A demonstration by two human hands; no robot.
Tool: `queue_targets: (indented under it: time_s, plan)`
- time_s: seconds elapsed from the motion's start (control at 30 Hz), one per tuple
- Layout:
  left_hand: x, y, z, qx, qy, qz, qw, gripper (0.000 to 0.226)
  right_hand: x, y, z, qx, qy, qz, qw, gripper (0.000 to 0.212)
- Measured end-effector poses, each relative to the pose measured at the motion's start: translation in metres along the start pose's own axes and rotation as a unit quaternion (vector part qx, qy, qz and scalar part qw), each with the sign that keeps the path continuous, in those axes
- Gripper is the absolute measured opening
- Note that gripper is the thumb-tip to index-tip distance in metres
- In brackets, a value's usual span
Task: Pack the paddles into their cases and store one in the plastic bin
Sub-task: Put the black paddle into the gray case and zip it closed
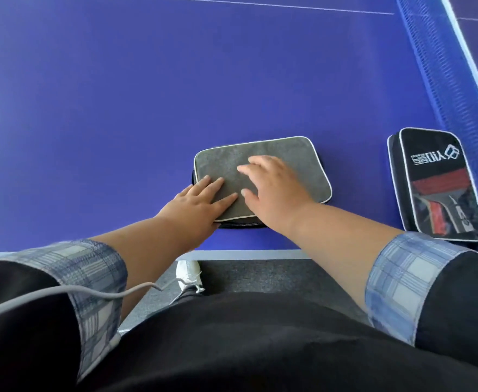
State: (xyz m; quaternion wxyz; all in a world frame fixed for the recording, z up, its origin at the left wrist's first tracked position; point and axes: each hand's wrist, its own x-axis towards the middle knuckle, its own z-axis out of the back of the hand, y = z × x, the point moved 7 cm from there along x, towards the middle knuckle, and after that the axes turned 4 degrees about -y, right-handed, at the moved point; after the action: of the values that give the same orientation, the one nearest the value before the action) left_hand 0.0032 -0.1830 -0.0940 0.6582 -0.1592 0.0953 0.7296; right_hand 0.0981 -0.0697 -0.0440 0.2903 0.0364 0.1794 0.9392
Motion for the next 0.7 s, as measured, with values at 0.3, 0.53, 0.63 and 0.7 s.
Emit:
queue_targets:
  time_s: [0.3, 0.53, 0.63, 0.7]
  plan:
    - [-0.007, 0.035, 0.01, -0.22, -0.176, 0.015, 0.959, 0.056, 0.04, 0.001, -0.068, -0.14, 0.105, -0.074, 0.982, 0.075]
    - [0.076, 0.122, 0.011, -0.312, -0.046, 0.117, 0.942, 0.044, 0.04, 0.002, -0.072, -0.176, 0.091, -0.069, 0.978, 0.081]
    - [0.114, 0.126, 0.012, -0.235, 0.041, 0.03, 0.971, 0.059, 0.04, 0.002, -0.072, -0.174, 0.093, -0.073, 0.978, 0.081]
    - [0.129, 0.124, 0.02, -0.198, 0.064, -0.023, 0.978, 0.05, 0.04, 0.002, -0.072, -0.172, 0.093, -0.074, 0.978, 0.079]
